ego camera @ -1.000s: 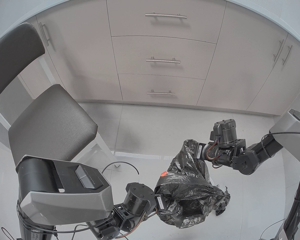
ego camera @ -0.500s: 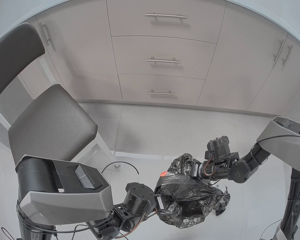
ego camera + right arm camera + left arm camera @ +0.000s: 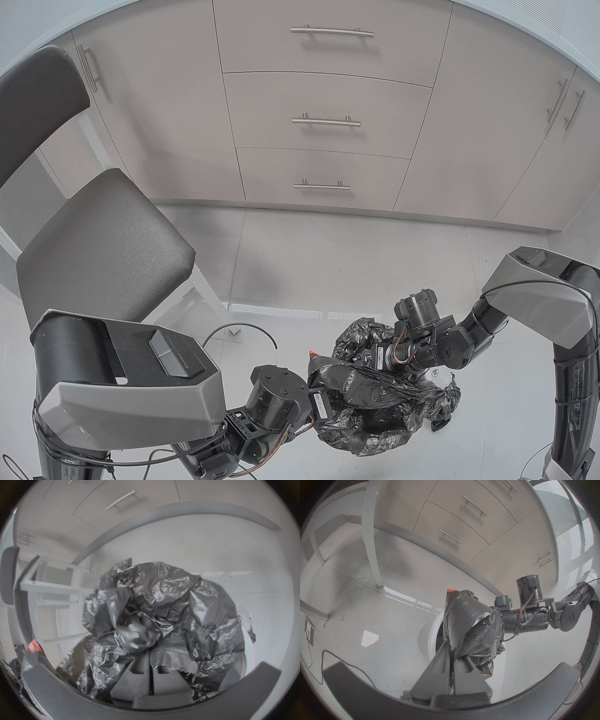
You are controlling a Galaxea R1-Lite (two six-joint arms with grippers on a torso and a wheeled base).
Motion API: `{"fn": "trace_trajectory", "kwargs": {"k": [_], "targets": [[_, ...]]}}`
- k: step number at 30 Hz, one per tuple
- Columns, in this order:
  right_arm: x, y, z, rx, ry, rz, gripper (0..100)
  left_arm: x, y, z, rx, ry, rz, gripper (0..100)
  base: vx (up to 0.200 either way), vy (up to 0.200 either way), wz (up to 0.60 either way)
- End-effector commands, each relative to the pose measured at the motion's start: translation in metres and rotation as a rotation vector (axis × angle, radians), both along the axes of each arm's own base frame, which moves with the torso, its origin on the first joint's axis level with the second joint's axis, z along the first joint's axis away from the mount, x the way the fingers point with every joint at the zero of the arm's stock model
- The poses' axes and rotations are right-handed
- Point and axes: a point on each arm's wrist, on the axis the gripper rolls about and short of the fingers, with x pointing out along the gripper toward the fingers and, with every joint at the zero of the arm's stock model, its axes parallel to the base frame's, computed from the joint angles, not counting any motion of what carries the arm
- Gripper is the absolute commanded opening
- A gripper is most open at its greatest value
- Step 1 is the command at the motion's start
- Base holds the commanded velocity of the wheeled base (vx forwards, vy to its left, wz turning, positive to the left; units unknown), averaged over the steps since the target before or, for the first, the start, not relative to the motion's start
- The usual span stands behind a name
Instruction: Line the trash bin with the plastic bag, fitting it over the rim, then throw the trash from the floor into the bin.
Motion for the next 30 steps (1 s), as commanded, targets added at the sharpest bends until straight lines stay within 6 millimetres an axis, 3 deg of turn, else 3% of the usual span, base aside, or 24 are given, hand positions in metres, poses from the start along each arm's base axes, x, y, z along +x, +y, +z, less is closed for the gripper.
{"fn": "trace_trajectory", "kwargs": {"k": [1,12,30], "targets": [[0.012,0.000,-0.015,-0.043,0.015,0.023,0,0.000,0.000,0.000,-0.001,-0.001,-0.001,0,0.000,0.000,0.00],[0.044,0.000,-0.017,-0.070,0.025,0.017,0,0.000,0.000,0.000,-0.001,-0.001,0.001,0,0.000,0.000,0.00],[0.039,0.000,-0.022,-0.158,0.062,0.120,0,0.000,0.000,0.000,0.001,-0.001,0.000,0,0.000,0.000,0.00]]}}
